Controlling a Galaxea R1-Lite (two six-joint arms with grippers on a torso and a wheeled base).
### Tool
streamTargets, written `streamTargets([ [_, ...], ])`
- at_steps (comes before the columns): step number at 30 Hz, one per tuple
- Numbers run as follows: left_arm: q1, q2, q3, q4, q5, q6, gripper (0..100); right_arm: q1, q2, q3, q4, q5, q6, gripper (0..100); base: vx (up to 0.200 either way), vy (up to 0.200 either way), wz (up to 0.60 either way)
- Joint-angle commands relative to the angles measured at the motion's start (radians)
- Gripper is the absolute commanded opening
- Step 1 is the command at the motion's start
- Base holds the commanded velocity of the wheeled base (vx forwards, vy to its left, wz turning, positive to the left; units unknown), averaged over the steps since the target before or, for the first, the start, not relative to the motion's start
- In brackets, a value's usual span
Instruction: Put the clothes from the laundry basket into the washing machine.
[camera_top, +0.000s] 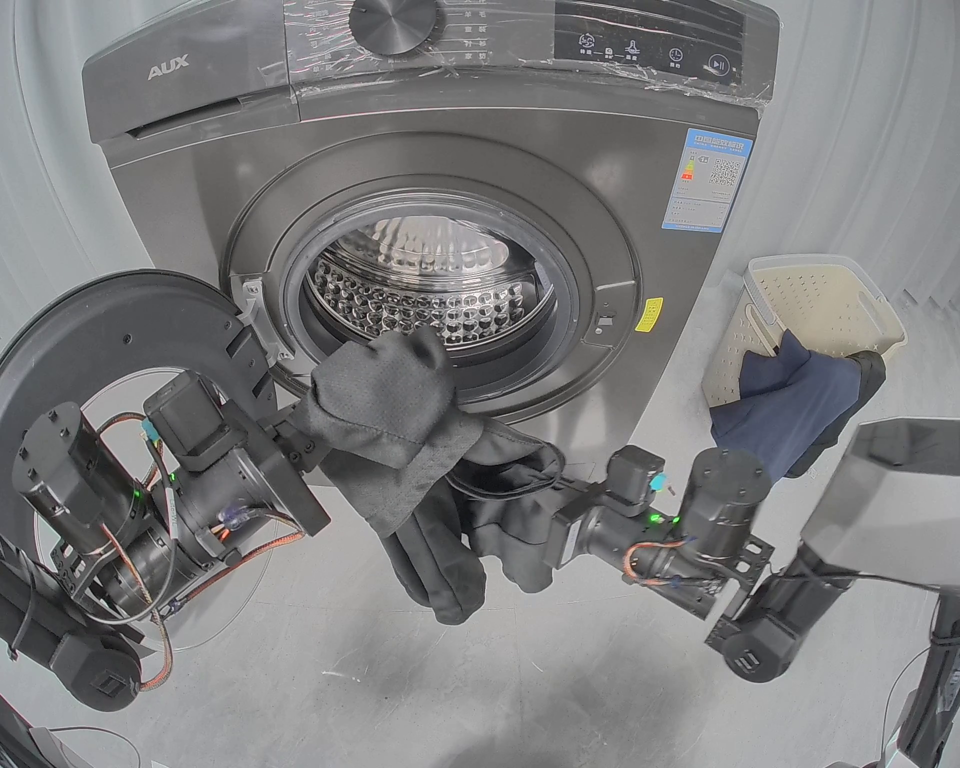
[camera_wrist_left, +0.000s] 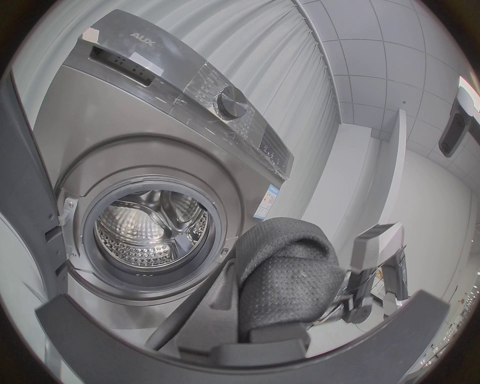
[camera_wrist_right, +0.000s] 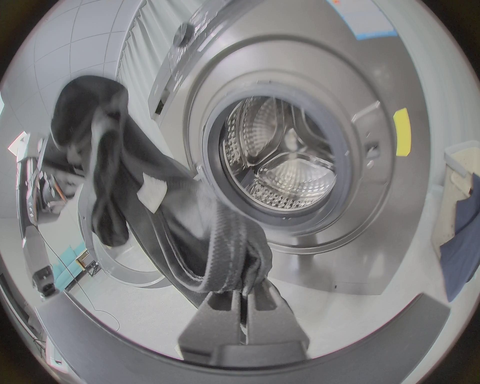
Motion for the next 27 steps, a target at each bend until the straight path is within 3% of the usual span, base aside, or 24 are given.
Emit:
streamTargets([
  [1, 0.047, -0.003, 0.057, 0.0, 0.002, 0.002, 0, -0.062, -0.286, 0.184, 0.008, -0.005, 0.002, 0, 0.0, 0.0, 0.0],
  [11, 0.053, 0.039, 0.119, 0.0, 0.0, -0.001, 0, -0.114, -0.45, 0.158, 0.011, -0.005, 0.008, 0, 0.0, 0.0, 0.0],
  [23, 0.047, 0.344, 0.037, -0.002, -0.009, 0.002, 0, -0.036, -0.46, 0.201, 0.005, -0.002, 0.017, 0, 0.0, 0.0, 0.0],
  [27, 0.041, 0.425, -0.019, 0.0, -0.013, -0.009, 0, -0.021, -0.459, 0.208, 0.007, -0.004, 0.022, 0, 0.0, 0.0, 0.0],
])
